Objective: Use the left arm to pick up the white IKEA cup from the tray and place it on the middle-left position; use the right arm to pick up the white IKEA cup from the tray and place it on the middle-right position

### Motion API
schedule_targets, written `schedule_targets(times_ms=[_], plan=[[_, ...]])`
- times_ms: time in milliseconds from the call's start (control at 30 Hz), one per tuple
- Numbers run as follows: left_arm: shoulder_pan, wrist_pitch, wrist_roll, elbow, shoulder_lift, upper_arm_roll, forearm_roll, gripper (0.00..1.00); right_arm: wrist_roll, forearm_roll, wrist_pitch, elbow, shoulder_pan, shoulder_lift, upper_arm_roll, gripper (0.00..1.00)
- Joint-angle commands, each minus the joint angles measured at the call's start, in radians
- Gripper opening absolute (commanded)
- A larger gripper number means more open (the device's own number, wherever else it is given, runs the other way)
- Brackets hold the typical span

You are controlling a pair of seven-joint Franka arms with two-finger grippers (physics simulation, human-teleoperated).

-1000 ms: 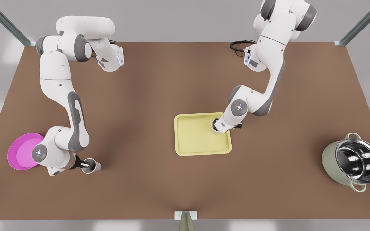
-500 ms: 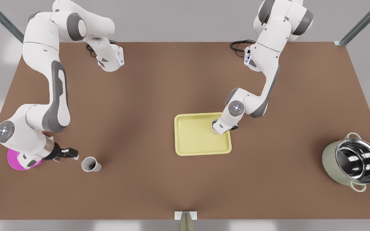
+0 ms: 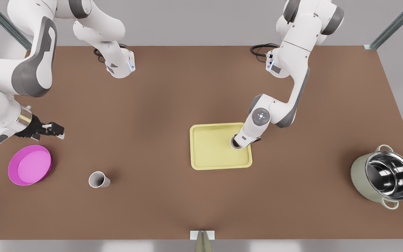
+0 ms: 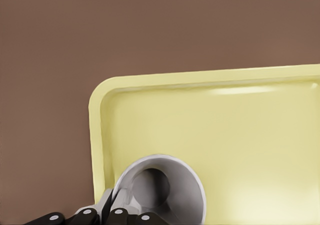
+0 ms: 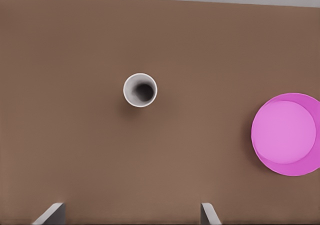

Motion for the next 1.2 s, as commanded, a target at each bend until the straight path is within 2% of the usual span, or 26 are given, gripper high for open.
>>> schedule_targets(times_ms=[0,67,200,467,567,1000,1033,1067,1167], plan=[[0.002,-0.122,0.005,0.06,-0.004,0.014,-0.012,0.12,0.049,-0.004,-0.044,0.003,0.0,-0.001,-0.002,1.0],[0.008,-0.23,0.061,0.128,-0.024,0.063,-0.026,0.12,0.051,-0.004,-0.044,0.003,0.0,-0.001,0.001,1.0],[0.1,-0.247,0.16,0.131,-0.047,0.069,-0.026,0.12,0.048,-0.009,-0.044,0.003,0.0,-0.001,-0.004,1.0],[0.252,-0.05,0.356,0.131,0.033,0.068,-0.047,0.12,0.042,-0.007,-0.035,0.012,0.0,-0.001,-0.021,1.0],[0.261,0.039,0.353,0.131,0.059,0.068,-0.052,0.12,0.051,-0.005,-0.041,0.014,0.0,-0.001,-0.03,1.0],[0.277,0.158,0.356,0.169,0.122,0.068,-0.07,0.12,0.049,-0.007,-0.032,0.022,0.0,0.0,-0.03,1.0],[0.277,0.166,0.356,0.169,0.13,0.068,-0.069,0.6,0.049,-0.007,-0.032,0.022,-0.001,0.0,-0.028,1.0],[0.278,0.166,0.376,0.169,0.128,0.068,-0.069,1.0,0.049,-0.007,-0.032,0.022,-0.001,0.0,-0.028,1.0],[0.28,0.166,0.4,0.169,0.128,0.068,-0.07,1.0,0.049,-0.007,-0.032,0.023,-0.001,0.0,-0.027,1.0]])
